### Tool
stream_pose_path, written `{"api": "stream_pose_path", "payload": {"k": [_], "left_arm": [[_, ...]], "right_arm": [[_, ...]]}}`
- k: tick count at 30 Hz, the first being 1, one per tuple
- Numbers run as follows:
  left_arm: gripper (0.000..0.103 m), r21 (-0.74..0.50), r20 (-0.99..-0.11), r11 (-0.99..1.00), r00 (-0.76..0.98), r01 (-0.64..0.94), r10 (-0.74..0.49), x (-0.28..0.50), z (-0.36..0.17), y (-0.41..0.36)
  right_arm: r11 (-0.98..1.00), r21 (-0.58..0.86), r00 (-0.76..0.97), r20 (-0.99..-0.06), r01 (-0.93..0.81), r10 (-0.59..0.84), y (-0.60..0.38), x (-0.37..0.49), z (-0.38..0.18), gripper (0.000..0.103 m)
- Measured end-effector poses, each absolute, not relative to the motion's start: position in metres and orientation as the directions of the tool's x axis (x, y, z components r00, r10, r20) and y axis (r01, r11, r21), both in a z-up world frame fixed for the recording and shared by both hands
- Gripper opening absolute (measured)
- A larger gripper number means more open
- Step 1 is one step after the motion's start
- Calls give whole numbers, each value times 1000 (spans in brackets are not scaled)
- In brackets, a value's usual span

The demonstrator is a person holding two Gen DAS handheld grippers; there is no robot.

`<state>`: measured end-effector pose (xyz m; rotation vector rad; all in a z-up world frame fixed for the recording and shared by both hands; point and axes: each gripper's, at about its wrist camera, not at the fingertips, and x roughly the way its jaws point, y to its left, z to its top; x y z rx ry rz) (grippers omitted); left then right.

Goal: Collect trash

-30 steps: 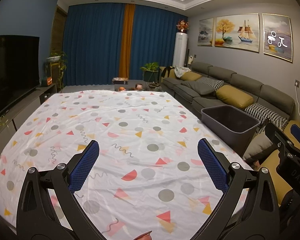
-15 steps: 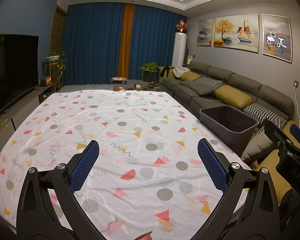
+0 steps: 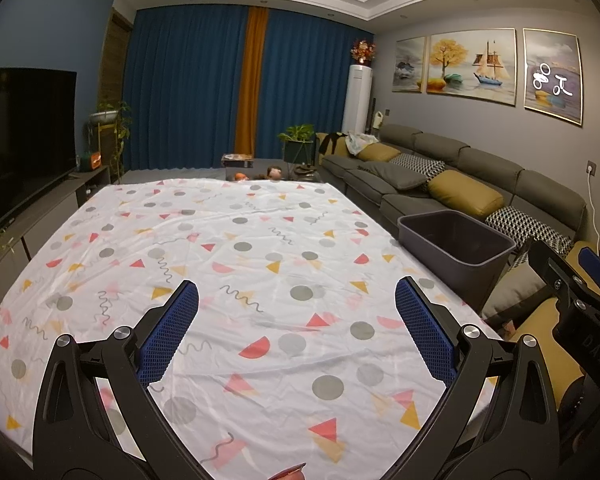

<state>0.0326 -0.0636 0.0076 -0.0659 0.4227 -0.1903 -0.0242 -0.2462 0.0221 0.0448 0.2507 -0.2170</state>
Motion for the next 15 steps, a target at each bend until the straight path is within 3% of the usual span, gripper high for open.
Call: {"api": "stream_pose_path", "payload": {"k": [15], "left_arm": [[97, -103, -402, 979, 893, 174, -200, 30, 7, -66]], "right_arm": [[975, 22, 946, -248, 222, -209, -246, -23, 23, 97]]}}
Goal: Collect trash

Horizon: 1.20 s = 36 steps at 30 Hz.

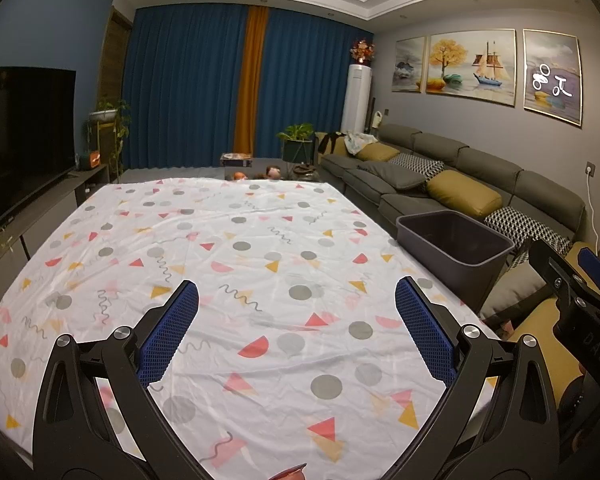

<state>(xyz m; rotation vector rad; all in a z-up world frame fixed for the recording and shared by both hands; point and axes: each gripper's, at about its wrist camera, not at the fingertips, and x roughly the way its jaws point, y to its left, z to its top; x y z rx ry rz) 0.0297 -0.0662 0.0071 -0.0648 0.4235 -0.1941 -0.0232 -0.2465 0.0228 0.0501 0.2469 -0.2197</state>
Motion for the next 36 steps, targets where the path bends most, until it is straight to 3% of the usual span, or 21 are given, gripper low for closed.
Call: {"api": "stream_pose_path", "payload": {"k": [36], "left_arm": [[97, -108, -400, 977, 892, 182, -210, 31, 11, -65]], "right_arm": [[975, 32, 948, -242, 222, -208, -244, -23, 26, 97]]}}
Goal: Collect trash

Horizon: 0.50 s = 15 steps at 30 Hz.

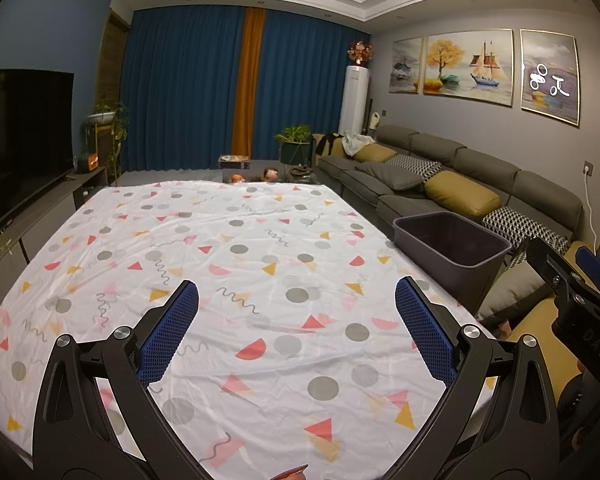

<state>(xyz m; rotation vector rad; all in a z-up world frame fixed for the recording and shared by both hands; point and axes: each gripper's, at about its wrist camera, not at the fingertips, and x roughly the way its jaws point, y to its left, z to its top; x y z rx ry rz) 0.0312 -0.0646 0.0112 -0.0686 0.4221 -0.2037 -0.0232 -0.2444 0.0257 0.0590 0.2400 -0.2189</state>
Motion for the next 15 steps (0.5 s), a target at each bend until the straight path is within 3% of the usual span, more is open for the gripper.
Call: {"api": "stream_pose_path", "payload": {"k": [15], "left_arm": [[97, -111, -396, 975, 892, 191, -220, 31, 13, -63]], "right_arm": [[974, 34, 948, -243, 222, -207, -244, -24, 27, 97]]}}
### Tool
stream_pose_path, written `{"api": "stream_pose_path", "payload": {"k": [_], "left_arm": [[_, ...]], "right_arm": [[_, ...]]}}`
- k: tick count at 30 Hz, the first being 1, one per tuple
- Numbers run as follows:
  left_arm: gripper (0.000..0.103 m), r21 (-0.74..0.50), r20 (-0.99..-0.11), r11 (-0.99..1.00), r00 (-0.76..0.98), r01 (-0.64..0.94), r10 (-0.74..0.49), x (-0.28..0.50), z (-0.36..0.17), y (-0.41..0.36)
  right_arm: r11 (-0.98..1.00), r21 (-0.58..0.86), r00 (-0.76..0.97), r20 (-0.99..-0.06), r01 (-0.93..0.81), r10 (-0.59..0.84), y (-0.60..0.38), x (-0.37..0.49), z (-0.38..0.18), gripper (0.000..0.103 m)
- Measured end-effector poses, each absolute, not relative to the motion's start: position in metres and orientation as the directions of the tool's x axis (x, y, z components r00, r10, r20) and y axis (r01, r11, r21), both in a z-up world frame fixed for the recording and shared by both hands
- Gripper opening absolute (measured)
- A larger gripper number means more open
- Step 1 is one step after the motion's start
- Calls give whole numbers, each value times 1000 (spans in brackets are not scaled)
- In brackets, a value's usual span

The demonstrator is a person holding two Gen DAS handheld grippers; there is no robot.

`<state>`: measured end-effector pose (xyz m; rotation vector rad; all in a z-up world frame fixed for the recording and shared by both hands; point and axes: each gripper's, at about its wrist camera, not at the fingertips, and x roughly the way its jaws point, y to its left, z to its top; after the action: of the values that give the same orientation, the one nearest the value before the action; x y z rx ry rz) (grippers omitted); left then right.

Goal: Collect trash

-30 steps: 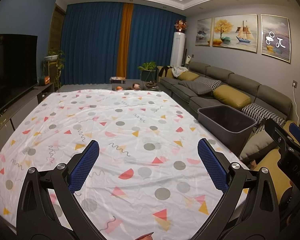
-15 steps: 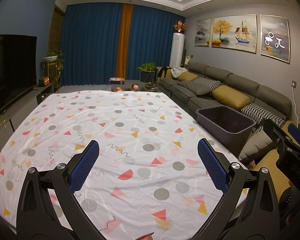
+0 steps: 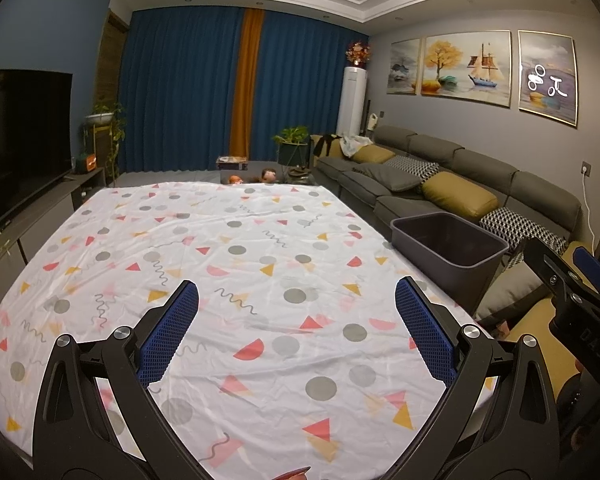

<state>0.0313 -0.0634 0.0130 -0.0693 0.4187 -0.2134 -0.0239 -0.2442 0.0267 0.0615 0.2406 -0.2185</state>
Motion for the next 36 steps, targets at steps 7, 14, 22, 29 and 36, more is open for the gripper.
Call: {"api": "stream_pose_path", "payload": {"k": [7, 14, 22, 29, 36], "left_arm": [[97, -114, -392, 974, 892, 195, -224, 30, 13, -63], [97, -111, -390, 973, 891, 204, -231, 29, 14, -63], [92, -104, -390, 971, 890, 213, -237, 28, 13, -63], [92, -108, -391, 971, 889, 212, -238, 29, 13, -62], [92, -117, -389, 971, 890, 207, -237, 30, 13, -60]], "right_arm": [[975, 35, 948, -243, 221, -206, -243, -23, 28, 97], [975, 38, 947, -246, 221, -205, -245, -24, 26, 97], [974, 39, 947, -248, 221, -205, -244, -24, 26, 97], [974, 41, 947, -248, 222, -205, -246, -26, 26, 97], [974, 45, 947, -249, 222, -204, -247, -25, 25, 97]]}}
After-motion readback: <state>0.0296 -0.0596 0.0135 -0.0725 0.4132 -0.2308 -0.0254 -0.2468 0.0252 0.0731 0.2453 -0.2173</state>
